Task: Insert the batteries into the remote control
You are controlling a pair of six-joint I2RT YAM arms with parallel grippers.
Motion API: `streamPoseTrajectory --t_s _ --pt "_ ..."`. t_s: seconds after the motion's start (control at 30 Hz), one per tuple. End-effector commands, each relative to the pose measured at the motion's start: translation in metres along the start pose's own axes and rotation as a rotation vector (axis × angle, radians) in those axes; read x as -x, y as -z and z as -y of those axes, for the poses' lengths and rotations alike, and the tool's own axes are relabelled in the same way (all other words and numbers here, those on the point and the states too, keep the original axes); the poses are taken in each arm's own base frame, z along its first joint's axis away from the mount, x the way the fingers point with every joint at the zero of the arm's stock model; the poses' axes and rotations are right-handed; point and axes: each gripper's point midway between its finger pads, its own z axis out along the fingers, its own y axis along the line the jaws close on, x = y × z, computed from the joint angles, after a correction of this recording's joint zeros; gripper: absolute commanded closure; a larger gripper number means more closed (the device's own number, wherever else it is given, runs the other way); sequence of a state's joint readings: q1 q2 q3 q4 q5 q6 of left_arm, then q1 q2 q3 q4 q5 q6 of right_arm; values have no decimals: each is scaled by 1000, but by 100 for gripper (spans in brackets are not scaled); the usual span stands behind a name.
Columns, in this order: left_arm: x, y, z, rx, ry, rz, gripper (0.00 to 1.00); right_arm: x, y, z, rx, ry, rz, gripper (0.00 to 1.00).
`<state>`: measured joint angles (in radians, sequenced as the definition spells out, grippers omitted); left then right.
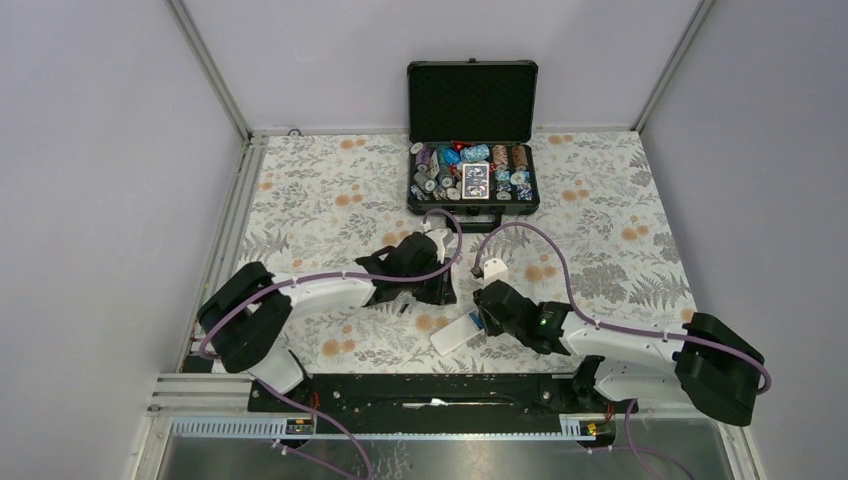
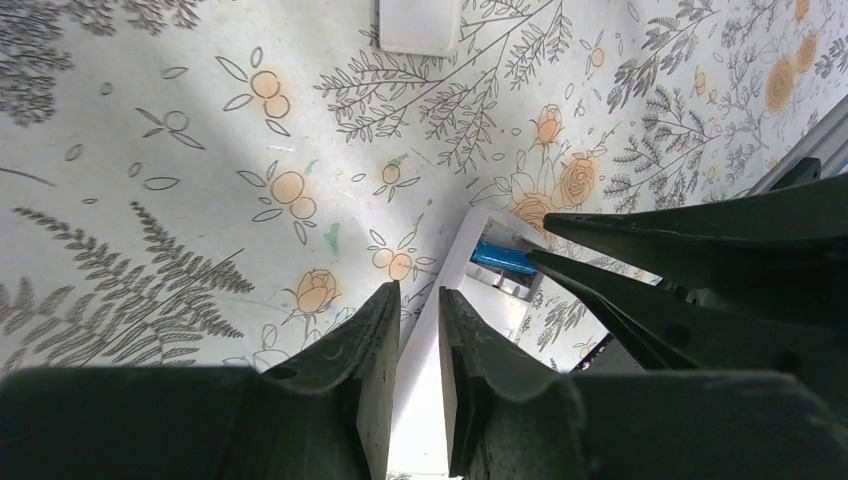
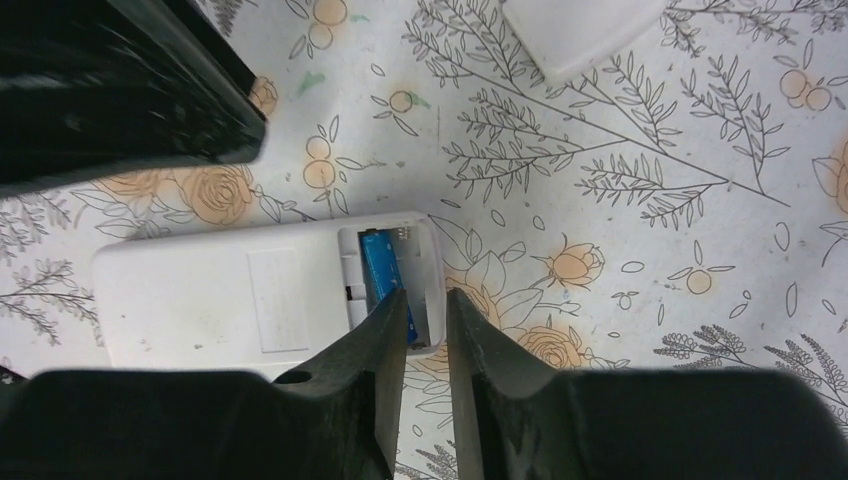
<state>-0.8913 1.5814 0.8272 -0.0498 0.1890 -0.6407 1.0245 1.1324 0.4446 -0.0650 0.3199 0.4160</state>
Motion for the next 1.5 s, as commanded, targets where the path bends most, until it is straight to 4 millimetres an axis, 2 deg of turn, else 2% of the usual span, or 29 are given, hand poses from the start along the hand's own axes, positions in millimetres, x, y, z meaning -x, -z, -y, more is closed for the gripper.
streamPoseTrajectory --t_s 0.0,0.23,0.73,1.1,1.3,1.47 --pt "7 12 -9 54 -38 54 75 9 -2 -4 2 -7 -2 73" --pt "-1 13 -10 37 -35 43 75 8 -4 -12 37 11 -26 77" --pt "-25 24 -7 -8 -15 -3 73 19 3 -22 90 -7 9 75" --pt "-39 25 -3 -22 -17 -38 72 9 -4 -23 89 25 -41 75" --pt "-41 27 8 -59 -20 -55 71 1 -7 -26 106 26 -69 74" --pt "-51 22 14 -75 -17 -94 70 -10 -7 -26 113 11 -99 73"
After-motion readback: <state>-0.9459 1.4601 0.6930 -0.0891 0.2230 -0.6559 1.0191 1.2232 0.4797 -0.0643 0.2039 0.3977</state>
